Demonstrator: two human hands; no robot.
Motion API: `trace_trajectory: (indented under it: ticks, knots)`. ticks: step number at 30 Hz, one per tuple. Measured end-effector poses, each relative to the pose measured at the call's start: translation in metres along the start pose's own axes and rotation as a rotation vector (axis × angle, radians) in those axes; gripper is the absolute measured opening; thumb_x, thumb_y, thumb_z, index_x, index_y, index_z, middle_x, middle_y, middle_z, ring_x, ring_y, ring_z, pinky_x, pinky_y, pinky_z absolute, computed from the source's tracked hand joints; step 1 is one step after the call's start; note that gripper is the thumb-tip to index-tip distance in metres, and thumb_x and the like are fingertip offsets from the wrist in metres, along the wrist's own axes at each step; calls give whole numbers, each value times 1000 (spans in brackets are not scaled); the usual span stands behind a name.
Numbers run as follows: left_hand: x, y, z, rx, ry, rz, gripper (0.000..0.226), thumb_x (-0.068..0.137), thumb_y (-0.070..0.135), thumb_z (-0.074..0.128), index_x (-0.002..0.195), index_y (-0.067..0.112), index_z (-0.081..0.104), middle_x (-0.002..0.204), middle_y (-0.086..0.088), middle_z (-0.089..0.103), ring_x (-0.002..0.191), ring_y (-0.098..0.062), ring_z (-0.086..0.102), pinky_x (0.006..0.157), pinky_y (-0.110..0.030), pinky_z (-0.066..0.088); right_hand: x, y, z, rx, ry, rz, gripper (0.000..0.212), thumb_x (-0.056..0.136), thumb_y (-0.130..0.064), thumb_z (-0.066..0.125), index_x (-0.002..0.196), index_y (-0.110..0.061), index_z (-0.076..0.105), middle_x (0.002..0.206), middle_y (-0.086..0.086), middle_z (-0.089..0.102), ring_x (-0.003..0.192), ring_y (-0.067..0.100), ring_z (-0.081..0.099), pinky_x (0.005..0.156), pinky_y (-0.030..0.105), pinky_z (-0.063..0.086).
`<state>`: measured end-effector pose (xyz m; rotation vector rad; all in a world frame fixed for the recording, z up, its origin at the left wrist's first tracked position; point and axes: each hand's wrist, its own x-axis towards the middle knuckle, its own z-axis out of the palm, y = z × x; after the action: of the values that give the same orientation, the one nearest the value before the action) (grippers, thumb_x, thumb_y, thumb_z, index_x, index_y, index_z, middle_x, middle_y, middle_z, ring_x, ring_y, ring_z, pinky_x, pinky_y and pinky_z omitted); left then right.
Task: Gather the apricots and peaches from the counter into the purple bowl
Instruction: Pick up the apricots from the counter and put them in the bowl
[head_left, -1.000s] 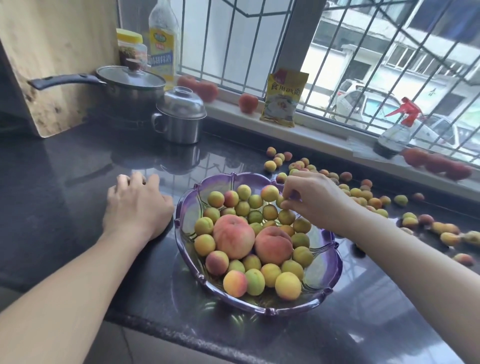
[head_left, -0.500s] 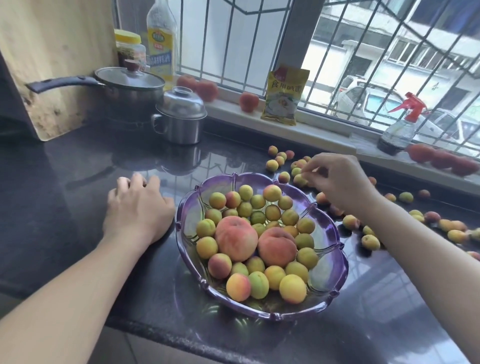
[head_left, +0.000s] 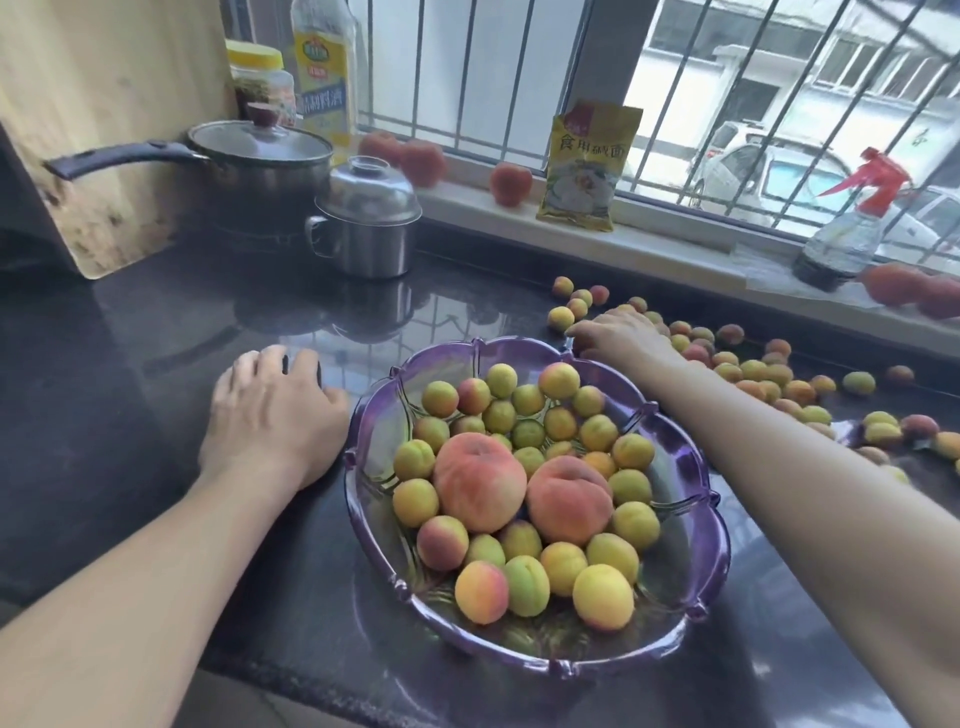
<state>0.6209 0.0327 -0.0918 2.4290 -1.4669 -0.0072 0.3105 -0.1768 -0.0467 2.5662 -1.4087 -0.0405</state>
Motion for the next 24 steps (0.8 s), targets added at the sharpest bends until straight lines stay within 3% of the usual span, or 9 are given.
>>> trace_trajectory:
  ticks: [3,7,10,13,17,24]
  knots:
    - [1,0,0,10,2,1,39,105,36,42,132,14,59,148,-15,51,140,-37,40,118,-48,29,-6,0,-3,103,70,35,27,97,-31,62,123,-26,63,113,4,66,109,29,57,88,39,40]
    - [1,-1,2,16,6,1,37,105,36,43,128,12,61,141,-17,55,135,-39,43,116,-49,32,-32,1,-26,500,294,158,31,90,-24,73,121,-24,69,110,5,65,101,25,59,89,35,45]
    - [-1,-1,0,9,4,3,37,105,35,43,127,11,61,139,-19,56,134,-40,43,116,-49,32,-62,-2,-58,746,366,226,32,86,-20,78,117,-29,73,109,5,71,94,22,65,90,36,52]
    - [-2,-1,0,9,3,-1,38,104,34,42,127,10,62,139,-20,56,134,-40,44,116,-49,32,-95,-18,-89,883,280,201,34,88,-16,76,119,-30,71,102,11,73,78,17,66,80,38,58]
    - [-2,-2,-1,-11,2,-5,38,101,34,42,120,10,64,136,-21,58,131,-41,46,114,-49,35,-136,-41,-121,819,134,91,34,92,-21,73,124,-30,69,116,-6,70,100,10,69,90,31,56]
    - [-3,-2,-1,-26,0,-4,41,101,34,42,124,9,64,139,-24,57,134,-41,45,116,-49,34,-176,-69,-124,742,-3,2,27,89,-36,74,115,-32,67,101,-11,69,89,6,68,81,33,60]
